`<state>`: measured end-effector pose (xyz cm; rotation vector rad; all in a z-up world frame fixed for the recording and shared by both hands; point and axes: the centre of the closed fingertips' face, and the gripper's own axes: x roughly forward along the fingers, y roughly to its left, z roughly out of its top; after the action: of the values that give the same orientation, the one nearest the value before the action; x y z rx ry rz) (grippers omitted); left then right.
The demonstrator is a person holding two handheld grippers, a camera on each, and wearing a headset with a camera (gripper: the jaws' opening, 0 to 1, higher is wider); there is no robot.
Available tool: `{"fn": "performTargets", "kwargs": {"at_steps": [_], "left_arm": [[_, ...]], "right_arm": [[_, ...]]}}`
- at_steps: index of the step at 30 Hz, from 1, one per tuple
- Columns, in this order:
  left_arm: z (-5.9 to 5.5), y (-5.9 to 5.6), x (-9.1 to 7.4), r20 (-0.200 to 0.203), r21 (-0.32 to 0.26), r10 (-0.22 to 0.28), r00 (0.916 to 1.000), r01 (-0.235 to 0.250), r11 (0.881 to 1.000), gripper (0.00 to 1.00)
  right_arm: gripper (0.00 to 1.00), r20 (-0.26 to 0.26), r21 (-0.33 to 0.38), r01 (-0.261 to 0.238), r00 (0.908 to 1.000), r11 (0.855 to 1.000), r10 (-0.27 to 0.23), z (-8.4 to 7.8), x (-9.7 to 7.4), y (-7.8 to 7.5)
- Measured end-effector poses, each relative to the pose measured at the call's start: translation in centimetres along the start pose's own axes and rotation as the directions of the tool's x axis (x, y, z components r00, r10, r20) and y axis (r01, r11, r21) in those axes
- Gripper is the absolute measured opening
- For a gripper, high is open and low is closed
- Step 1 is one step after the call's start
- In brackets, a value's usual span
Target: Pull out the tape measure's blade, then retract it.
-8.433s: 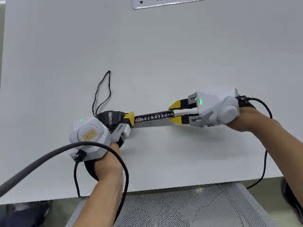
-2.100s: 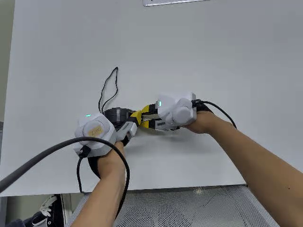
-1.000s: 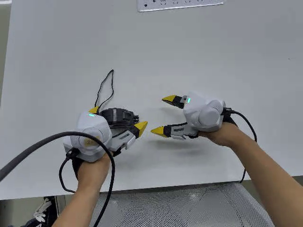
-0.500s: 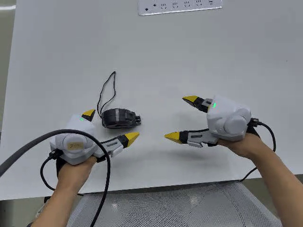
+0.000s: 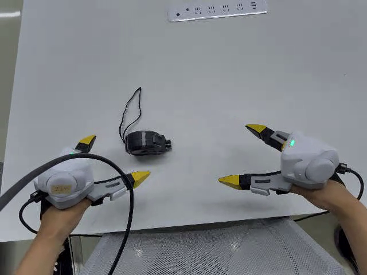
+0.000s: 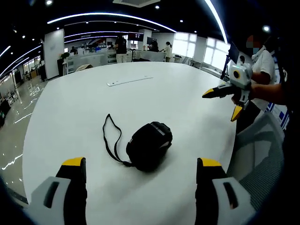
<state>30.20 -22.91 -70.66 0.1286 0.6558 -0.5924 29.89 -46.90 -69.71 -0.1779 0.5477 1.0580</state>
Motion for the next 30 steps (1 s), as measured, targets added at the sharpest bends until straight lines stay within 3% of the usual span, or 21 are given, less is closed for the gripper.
{"fn": "performTargets", "kwargs": {"at_steps": [10, 17, 30], "left_arm": [[0.0, 0.5, -2.1, 0.022, -0.002, -0.043, 0.9988, 0.043, 0.999, 0.99], [-0.4, 0.5, -2.0, 0.019, 0.004, -0.062, 0.9979, 0.062, 0.998, 0.99], [-0.6, 0.5, -1.8, 0.008, 0.031, -0.071, 0.9974, 0.071, 0.997, 0.99]], "right_arm": [[0.92, 0.006, 0.031, 0.029, 0.9996, 0.999, -0.029, -1.1, -2.0, -1.0], [0.93, 0.016, 0.034, 0.039, 0.9991, 0.999, -0.039, -1.5, -3.0, -1.6], [0.93, 0.008, 0.038, 0.041, 0.9991, 0.998, -0.042, -1.5, -3.1, -1.6]]}}
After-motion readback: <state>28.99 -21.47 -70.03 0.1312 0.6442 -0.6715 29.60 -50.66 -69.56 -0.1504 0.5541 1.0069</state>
